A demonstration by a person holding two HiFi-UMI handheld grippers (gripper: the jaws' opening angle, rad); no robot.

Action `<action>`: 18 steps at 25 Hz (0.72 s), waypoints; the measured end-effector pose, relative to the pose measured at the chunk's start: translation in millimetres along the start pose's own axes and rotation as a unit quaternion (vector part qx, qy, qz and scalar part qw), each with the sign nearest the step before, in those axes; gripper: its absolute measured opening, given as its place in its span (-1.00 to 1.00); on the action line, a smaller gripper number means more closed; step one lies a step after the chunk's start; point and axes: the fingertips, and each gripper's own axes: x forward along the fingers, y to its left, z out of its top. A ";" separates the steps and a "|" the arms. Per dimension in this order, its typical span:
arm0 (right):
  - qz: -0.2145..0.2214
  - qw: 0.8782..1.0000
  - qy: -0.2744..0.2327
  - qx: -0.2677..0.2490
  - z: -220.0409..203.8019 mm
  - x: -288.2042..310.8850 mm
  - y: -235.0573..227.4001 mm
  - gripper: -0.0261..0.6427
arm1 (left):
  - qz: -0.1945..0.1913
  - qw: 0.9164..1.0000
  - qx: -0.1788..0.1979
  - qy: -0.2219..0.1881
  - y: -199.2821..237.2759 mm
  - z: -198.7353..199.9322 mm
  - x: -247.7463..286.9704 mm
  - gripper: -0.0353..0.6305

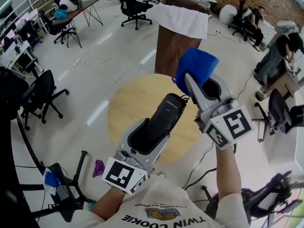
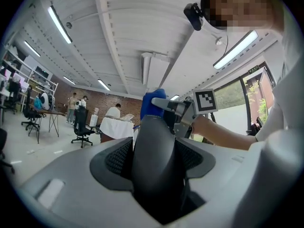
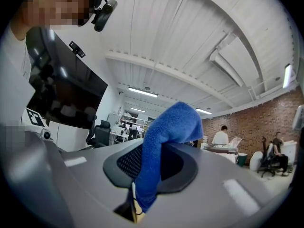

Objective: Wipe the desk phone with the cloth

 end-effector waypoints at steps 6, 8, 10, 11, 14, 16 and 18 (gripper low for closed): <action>0.032 0.999 0.016 -0.003 -5.0 23.2 14.6 -0.74 | 0.003 1.000 0.016 0.003 -0.4 -0.5 -1.2 -0.08; 0.041 0.999 0.023 -0.009 -6.3 29.3 18.1 -0.74 | 0.004 1.000 0.021 0.005 -0.2 -1.6 -1.1 -0.08; 0.046 0.998 0.029 -0.013 -8.4 32.7 19.7 -0.74 | 0.004 1.000 0.021 0.006 -0.1 -3.0 -0.8 -0.08; 0.048 0.998 0.032 -0.014 -9.6 33.9 20.4 -0.74 | 0.004 1.000 0.022 0.007 0.2 -3.7 -0.6 -0.08; 0.052 0.998 0.039 -0.020 -12.5 36.8 23.5 -0.74 | 0.005 1.000 0.026 0.007 0.5 -5.2 -0.6 -0.08; 0.057 0.997 0.042 -0.027 -12.6 39.0 28.1 -0.74 | 0.008 0.999 0.036 0.007 0.4 -5.9 -0.9 -0.08; 0.066 0.996 0.045 -0.033 -11.2 42.3 34.5 -0.74 | 0.010 0.999 0.044 0.008 0.6 -6.8 -0.5 -0.08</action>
